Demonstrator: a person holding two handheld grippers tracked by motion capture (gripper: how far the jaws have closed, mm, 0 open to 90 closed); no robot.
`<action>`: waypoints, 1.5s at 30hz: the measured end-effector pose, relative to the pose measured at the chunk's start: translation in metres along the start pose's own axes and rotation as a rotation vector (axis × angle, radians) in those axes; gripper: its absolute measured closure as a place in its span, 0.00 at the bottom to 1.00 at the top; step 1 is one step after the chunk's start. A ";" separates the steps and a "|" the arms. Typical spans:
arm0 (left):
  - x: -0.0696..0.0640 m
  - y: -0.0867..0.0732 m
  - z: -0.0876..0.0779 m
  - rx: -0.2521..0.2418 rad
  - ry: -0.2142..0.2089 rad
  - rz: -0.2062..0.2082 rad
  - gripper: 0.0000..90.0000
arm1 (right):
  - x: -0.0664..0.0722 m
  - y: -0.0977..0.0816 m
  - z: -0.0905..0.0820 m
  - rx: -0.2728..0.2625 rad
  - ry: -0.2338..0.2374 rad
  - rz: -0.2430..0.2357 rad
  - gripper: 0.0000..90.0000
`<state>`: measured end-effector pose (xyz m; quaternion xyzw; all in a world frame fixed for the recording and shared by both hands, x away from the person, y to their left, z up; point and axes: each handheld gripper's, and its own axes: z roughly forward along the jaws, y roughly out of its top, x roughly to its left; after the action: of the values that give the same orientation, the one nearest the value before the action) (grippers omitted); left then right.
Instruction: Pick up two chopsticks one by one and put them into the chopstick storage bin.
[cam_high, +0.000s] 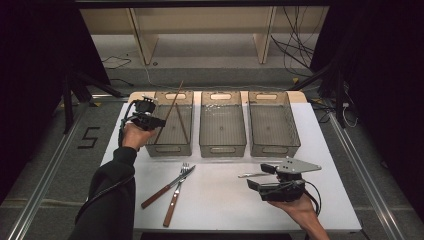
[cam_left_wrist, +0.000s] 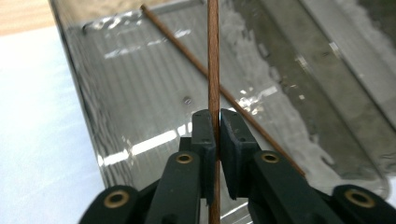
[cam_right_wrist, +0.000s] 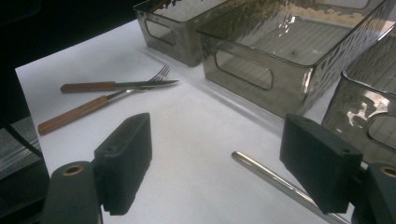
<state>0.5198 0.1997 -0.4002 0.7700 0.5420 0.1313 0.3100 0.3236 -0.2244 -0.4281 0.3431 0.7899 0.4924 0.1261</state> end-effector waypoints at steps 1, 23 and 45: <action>0.000 0.000 0.000 -0.007 -0.005 -0.009 0.88 | 0.000 0.000 0.000 -0.002 0.000 0.000 0.29; -0.029 -0.029 -0.057 -0.134 -0.113 0.031 0.28 | -0.006 0.004 -0.005 -0.007 -0.024 -0.001 0.29; -0.052 -0.092 -0.077 -0.253 -0.221 0.084 0.19 | -0.023 0.020 0.002 0.071 -0.031 -0.065 0.28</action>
<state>0.3892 0.1980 -0.3912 0.7565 0.4511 0.1259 0.4565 0.3500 -0.2324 -0.4149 0.3291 0.8154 0.4544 0.1422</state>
